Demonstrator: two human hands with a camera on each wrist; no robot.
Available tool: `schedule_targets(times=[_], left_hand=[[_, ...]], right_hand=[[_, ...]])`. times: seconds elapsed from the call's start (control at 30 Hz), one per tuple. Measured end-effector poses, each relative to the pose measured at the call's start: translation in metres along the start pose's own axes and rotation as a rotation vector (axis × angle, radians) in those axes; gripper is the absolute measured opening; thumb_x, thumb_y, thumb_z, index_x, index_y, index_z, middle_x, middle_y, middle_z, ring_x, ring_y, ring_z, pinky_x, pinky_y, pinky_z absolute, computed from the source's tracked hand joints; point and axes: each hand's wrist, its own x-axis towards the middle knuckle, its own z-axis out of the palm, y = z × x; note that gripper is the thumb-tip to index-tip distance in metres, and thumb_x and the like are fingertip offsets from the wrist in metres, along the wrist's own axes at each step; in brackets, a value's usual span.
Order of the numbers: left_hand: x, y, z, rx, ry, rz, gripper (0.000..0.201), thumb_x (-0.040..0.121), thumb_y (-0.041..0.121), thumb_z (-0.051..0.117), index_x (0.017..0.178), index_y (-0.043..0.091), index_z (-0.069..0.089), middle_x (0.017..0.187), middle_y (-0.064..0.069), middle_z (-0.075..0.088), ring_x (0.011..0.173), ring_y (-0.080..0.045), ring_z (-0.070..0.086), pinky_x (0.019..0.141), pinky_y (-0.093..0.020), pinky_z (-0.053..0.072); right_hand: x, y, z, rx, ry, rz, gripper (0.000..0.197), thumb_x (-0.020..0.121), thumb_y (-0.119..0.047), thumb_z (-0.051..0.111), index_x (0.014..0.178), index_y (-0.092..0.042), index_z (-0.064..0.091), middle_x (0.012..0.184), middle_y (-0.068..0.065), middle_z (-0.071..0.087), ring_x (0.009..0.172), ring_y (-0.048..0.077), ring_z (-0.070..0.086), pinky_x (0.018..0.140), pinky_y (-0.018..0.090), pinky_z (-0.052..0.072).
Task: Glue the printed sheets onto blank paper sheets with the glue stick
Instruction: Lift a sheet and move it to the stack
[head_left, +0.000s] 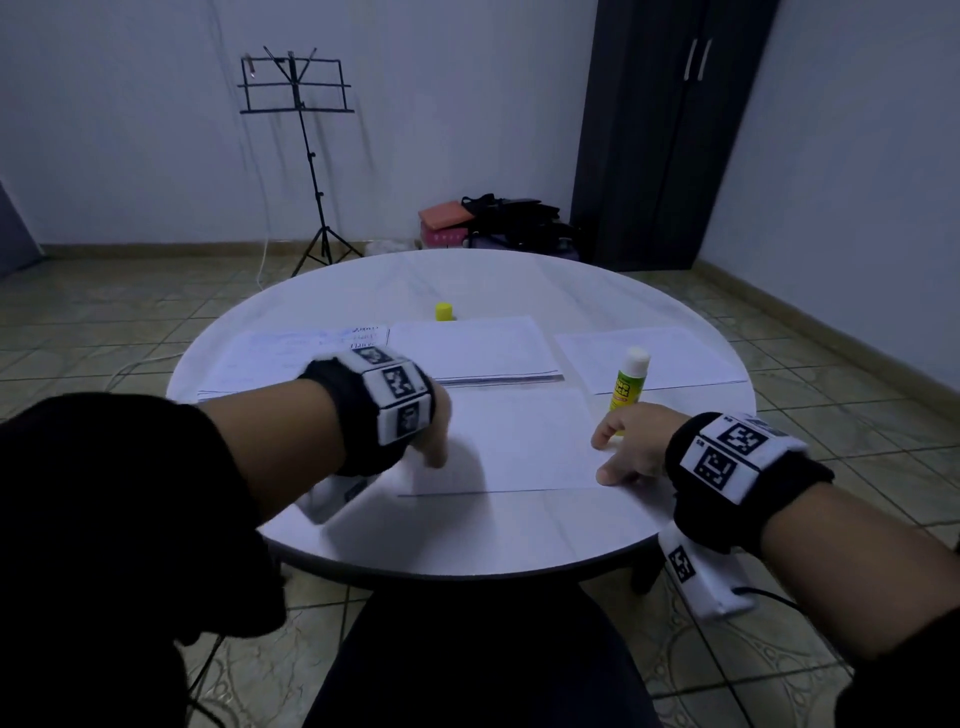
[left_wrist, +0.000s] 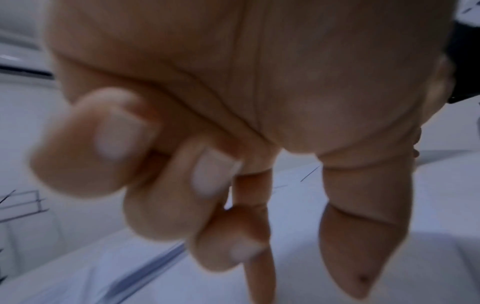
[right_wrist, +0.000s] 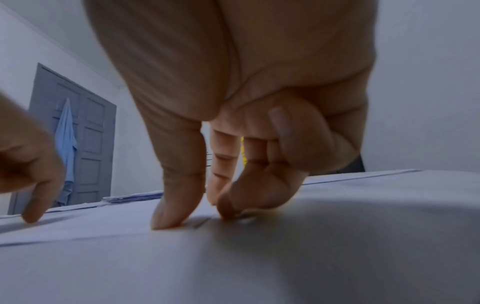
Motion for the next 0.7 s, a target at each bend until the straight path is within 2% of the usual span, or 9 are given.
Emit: schedule_targets(times=[0.07,0.1,0.13,0.2,0.3,0.47,0.53,0.6,0.7], left_hand=[[0.013,0.017,-0.009,0.099,0.028,0.046,0.057,0.053,0.078,0.070,0.064,0.022,0.061,0.074,0.000,0.067,0.071,-0.017,0.063,0.072,-0.018,0.042],[0.013,0.030,-0.009,0.110,0.068,0.087,0.065,0.051,0.084,0.065,0.076,0.024,0.067,0.087,-0.001,0.069,0.084,-0.020,0.065,0.078,-0.023,0.044],[0.011,0.046,-0.008,0.103,0.096,0.134,0.071,0.057,0.081,0.063,0.100,0.024,0.069,0.106,-0.002,0.067,0.102,-0.023,0.063,0.086,-0.029,0.043],[0.008,0.074,-0.005,0.071,0.096,0.209,0.086,0.072,0.072,0.061,0.140,0.022,0.043,0.138,-0.004,0.048,0.128,-0.025,0.045,0.099,-0.036,0.036],[0.008,0.087,-0.002,0.013,0.098,0.295,0.078,0.083,0.061,0.058,0.143,0.017,0.036,0.141,-0.008,0.043,0.129,-0.026,0.042,0.089,-0.033,0.035],[0.008,0.031,0.007,0.010,0.017,0.247,0.094,0.075,0.060,0.068,0.148,0.019,0.025,0.147,-0.007,0.035,0.135,-0.026,0.037,0.110,-0.040,0.030],[0.007,0.001,0.013,0.007,0.010,0.210,0.099,0.071,0.061,0.071,0.147,0.019,0.023,0.147,-0.004,0.032,0.137,-0.025,0.034,0.111,-0.042,0.029],[0.004,-0.024,0.018,0.007,-0.004,0.190,0.101,0.070,0.060,0.072,0.147,0.019,0.022,0.150,-0.001,0.027,0.139,-0.023,0.031,0.112,-0.043,0.027],[0.000,-0.042,0.021,0.014,-0.020,0.177,0.106,0.070,0.059,0.073,0.151,0.023,0.014,0.157,0.004,0.015,0.143,-0.020,0.024,0.115,-0.042,0.023]], right_hand=[[0.000,-0.001,0.000,-0.041,-0.002,-0.017,0.044,0.080,-0.017,0.074,0.121,-0.014,0.058,0.080,-0.009,0.048,0.073,0.011,0.051,0.072,0.021,0.041],[0.001,-0.001,0.000,-0.064,-0.003,-0.024,0.044,0.080,-0.018,0.074,0.122,-0.014,0.058,0.084,-0.008,0.049,0.076,0.011,0.051,0.067,0.019,0.042],[0.001,-0.002,0.000,-0.080,-0.004,-0.029,0.045,0.081,-0.019,0.074,0.122,-0.014,0.057,0.085,-0.007,0.049,0.073,0.011,0.050,0.060,0.018,0.040],[0.002,-0.001,0.000,-0.105,0.003,-0.039,0.046,0.080,-0.020,0.074,0.122,-0.014,0.057,0.084,-0.007,0.049,0.069,0.009,0.049,0.056,0.016,0.037],[0.004,0.001,0.001,-0.134,0.005,-0.038,0.047,0.080,-0.023,0.074,0.123,-0.016,0.056,0.108,-0.001,0.053,0.089,0.011,0.047,0.071,0.020,0.037],[0.005,0.003,0.000,-0.136,-0.006,-0.044,0.046,0.080,-0.023,0.074,0.123,-0.017,0.056,0.132,0.002,0.050,0.113,0.018,0.052,0.079,0.020,0.036],[0.006,0.002,-0.001,-0.141,-0.019,-0.045,0.046,0.079,-0.022,0.075,0.121,-0.016,0.057,0.125,0.003,0.052,0.093,0.014,0.058,0.069,0.021,0.040],[0.007,0.000,-0.001,-0.154,-0.036,-0.046,0.045,0.079,-0.021,0.075,0.120,-0.015,0.056,0.107,-0.001,0.052,0.064,0.005,0.048,0.056,0.016,0.038],[0.006,-0.005,-0.001,-0.219,-0.041,-0.041,0.043,0.080,-0.019,0.073,0.120,-0.014,0.056,0.083,-0.006,0.053,0.061,0.006,0.048,0.055,0.015,0.038]])
